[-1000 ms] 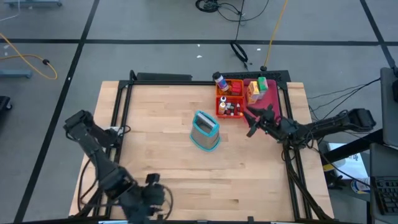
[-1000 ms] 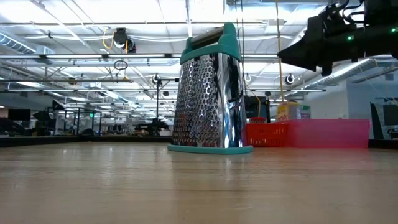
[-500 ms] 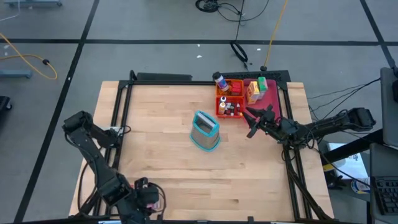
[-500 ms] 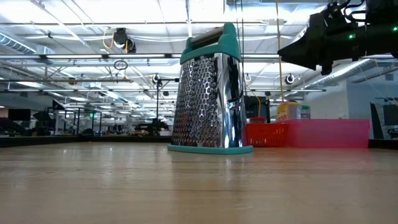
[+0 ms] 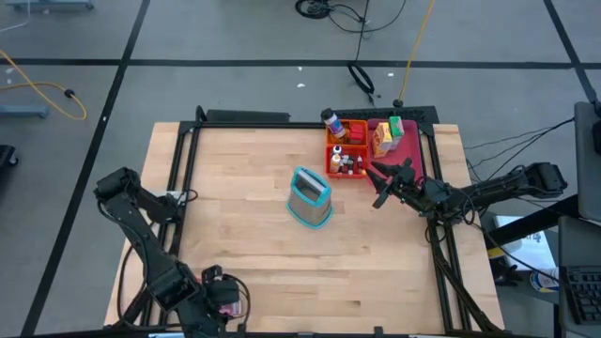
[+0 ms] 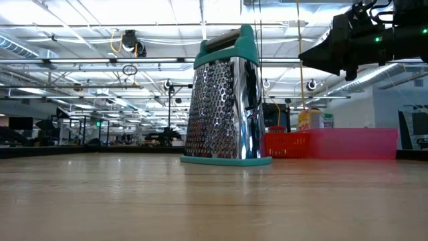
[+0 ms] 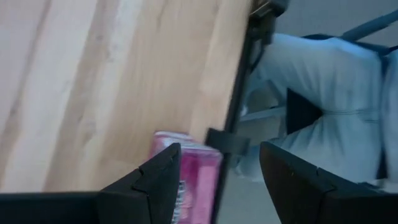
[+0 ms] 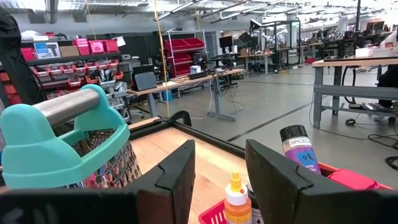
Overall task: Pick & Place Kitchen Items
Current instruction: Put the purple cereal box into the red bin
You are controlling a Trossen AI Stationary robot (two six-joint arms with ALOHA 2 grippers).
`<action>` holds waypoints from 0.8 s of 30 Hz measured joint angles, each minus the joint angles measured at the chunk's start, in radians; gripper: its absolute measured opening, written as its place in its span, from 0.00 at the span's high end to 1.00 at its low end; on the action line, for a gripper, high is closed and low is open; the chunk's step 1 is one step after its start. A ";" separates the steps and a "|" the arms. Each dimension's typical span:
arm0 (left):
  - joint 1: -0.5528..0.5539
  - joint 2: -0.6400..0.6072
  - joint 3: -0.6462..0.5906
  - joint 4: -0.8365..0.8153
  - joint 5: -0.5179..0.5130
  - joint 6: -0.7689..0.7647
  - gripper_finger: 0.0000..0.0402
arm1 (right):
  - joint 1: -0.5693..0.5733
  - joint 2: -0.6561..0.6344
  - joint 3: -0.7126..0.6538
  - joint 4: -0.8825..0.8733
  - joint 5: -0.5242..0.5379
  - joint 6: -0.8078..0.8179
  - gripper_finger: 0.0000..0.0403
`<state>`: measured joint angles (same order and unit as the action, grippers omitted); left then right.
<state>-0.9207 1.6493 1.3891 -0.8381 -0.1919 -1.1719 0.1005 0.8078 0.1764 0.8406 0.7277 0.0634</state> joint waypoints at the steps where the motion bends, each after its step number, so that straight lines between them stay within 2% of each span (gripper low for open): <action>1: 0.000 0.000 0.000 -0.012 0.000 0.000 0.46 | 0.000 0.000 0.000 0.000 0.000 0.000 0.67; 24: 0.000 0.000 0.000 -0.130 0.009 -0.002 0.47 | 0.000 0.000 0.000 -0.021 0.000 0.000 0.68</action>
<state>-0.9207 1.6493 1.3891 -0.9676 -0.1825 -1.1739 0.1001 0.8082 0.1761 0.8195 0.7280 0.0631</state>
